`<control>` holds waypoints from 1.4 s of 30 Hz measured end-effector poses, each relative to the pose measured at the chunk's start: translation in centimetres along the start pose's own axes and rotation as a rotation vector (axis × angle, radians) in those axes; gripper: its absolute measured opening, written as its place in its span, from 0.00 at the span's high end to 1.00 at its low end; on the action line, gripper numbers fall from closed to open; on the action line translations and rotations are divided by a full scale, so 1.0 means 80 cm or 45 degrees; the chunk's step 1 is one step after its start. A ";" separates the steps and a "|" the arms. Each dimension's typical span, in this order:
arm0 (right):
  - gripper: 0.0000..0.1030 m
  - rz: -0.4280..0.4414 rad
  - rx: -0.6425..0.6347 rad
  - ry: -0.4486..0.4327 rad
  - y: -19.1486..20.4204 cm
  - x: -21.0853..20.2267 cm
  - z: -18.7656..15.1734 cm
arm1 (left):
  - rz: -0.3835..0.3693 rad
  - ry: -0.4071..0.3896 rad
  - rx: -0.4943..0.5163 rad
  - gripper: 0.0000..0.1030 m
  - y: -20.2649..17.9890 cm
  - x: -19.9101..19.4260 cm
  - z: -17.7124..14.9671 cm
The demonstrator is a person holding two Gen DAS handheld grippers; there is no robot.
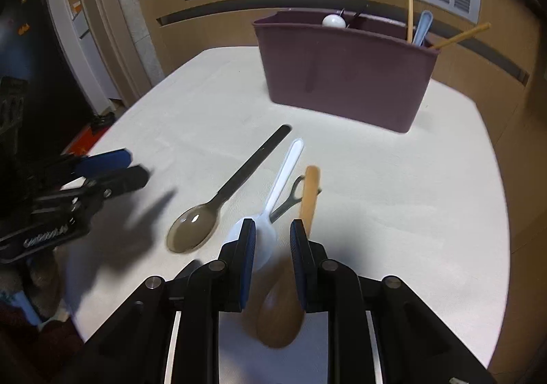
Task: Organize utensils
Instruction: 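Move the right tool toward the wooden spoon on the table, then grasp the wooden spoon by its handle with the right tool, then grasp the white plastic spoon with the left tool while the right tool holds the wooden spoon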
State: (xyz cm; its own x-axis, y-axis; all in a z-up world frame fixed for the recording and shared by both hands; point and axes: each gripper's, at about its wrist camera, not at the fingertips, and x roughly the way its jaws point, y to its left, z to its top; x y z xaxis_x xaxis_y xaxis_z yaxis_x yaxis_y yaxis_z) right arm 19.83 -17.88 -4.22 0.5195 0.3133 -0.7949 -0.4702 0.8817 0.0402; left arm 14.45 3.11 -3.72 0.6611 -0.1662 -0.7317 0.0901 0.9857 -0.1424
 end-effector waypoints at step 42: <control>0.91 -0.079 0.351 -0.104 -0.091 -0.033 -0.055 | -0.333 0.143 0.092 0.63 -0.090 0.037 0.011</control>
State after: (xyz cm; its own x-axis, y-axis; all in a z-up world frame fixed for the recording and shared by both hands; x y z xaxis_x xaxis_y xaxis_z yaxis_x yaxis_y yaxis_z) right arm 18.72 -26.69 -5.07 0.6020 0.2732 -0.7503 -0.2297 0.9592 0.1649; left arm 16.36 -4.49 -4.27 0.5225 -0.4130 -0.7459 0.3022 0.9077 -0.2909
